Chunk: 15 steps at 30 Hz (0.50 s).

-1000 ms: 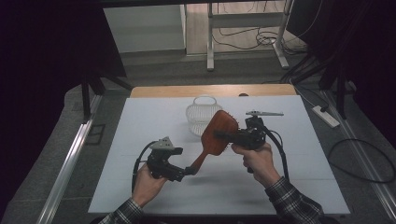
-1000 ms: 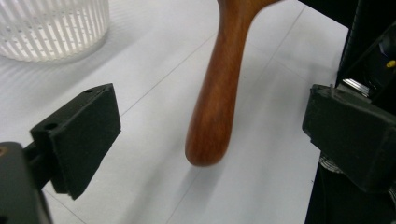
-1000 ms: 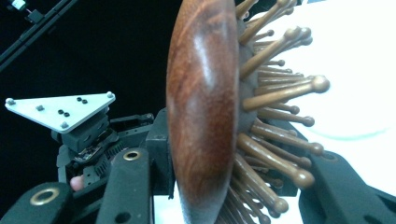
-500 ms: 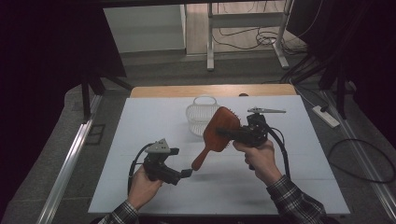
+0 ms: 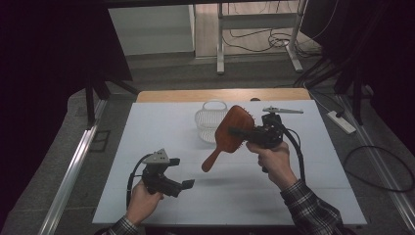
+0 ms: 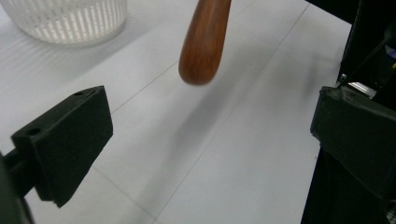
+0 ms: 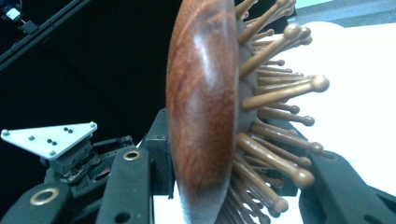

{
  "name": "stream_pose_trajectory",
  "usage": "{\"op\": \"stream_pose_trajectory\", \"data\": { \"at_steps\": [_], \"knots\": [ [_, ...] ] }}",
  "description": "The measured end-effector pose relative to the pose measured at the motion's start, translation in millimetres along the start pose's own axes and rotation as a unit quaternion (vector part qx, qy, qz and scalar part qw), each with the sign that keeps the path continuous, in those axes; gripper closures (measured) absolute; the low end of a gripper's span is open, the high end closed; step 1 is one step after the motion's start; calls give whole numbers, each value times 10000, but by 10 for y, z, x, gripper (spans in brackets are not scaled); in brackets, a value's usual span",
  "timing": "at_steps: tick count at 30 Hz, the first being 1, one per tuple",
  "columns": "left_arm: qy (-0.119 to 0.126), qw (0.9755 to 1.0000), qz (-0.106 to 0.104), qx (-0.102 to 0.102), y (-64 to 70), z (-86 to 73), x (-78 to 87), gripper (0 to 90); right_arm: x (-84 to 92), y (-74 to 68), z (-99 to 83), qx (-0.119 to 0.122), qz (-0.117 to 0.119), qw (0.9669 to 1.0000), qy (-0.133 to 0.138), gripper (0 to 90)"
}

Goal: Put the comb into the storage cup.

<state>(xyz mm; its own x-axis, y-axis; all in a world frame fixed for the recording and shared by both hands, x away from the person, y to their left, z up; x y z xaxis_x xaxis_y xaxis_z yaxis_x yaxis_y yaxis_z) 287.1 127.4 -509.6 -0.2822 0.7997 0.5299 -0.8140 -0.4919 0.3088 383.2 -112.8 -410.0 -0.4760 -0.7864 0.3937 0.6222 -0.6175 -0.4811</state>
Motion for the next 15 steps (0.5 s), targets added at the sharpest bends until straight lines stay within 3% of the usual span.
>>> {"op": "stream_pose_trajectory", "data": {
  "at_steps": [7, 15],
  "knots": [
    [-94, 9999, 75, -92, 26, -76, 60, 0, -33, 6, 65, -4, -15, 10000, 41, 530],
    [-34, 9996, 252, -91, 7, -129, 150, 0, -60, 39, 154, -29, -60, 9999, 122, 531]
  ]
}}
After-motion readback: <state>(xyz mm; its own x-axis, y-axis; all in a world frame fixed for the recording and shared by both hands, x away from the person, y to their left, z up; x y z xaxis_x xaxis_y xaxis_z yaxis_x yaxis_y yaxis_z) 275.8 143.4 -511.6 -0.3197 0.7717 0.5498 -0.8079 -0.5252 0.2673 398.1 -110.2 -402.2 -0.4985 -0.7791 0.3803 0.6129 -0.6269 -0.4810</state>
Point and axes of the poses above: each handheld gripper's, and its own axes: x roughly backward along the jaws, z roughly out of its top, y roughly to its right, the point moved 6 cm from there along -x, roughly forward along the jaws, and after that the axes turned 5 degrees about -z, right-handed, at the moved point
